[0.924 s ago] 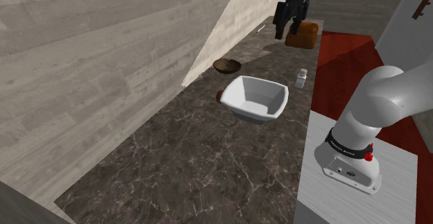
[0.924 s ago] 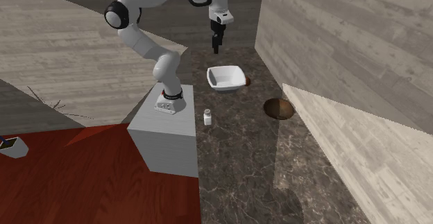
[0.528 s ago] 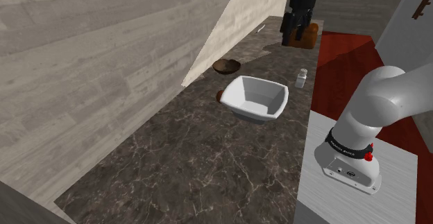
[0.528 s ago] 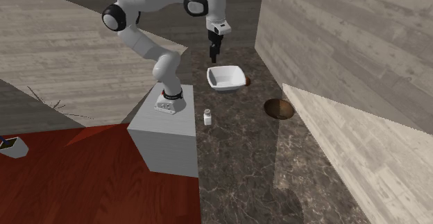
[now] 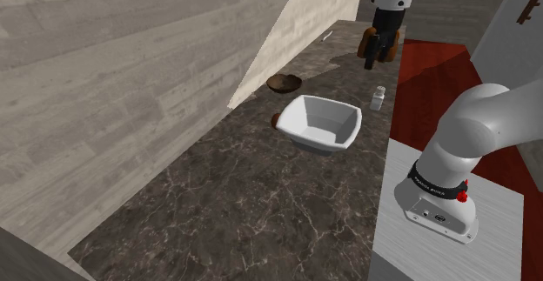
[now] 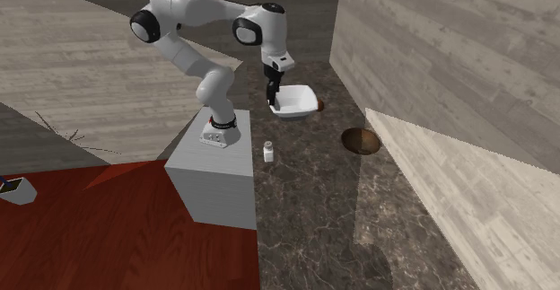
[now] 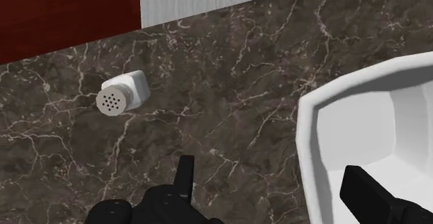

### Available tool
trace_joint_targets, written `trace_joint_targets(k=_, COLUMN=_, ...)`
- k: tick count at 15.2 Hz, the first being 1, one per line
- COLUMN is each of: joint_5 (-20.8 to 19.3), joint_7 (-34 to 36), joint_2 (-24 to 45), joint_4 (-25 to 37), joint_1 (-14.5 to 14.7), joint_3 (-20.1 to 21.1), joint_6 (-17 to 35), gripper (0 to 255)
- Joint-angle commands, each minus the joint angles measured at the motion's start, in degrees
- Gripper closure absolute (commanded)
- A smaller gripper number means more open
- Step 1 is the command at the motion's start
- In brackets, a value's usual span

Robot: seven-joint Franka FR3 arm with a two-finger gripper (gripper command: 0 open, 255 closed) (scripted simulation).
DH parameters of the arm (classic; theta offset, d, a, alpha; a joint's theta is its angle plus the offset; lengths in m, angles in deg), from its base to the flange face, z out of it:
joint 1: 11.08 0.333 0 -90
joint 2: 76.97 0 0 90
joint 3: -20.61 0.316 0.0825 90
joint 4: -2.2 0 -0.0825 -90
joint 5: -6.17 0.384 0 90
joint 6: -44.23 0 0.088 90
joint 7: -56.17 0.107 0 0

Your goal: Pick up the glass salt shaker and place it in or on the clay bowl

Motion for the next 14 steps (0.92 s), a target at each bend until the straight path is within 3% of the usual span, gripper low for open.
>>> trace_joint_targets(k=1, joint_5=-2.2, joint_7=-2.8, joint_2=0.1, joint_4=-2.4, joint_1=-1.1, joint_3=-2.5, joint_6=2.7, gripper=0)
trace_joint_targets(k=11, joint_5=-11.4, joint_7=-16.3, joint_2=10.7, joint_4=-4.8, joint_1=-5.0, joint_3=-16.2, joint_6=17.2, gripper=0)
trace_joint_targets(k=14, joint_5=-12.0, joint_7=-17.1, joint_2=12.4, joint_4=-5.7, joint_1=-5.1, joint_3=-17.6, joint_6=20.0, gripper=0)
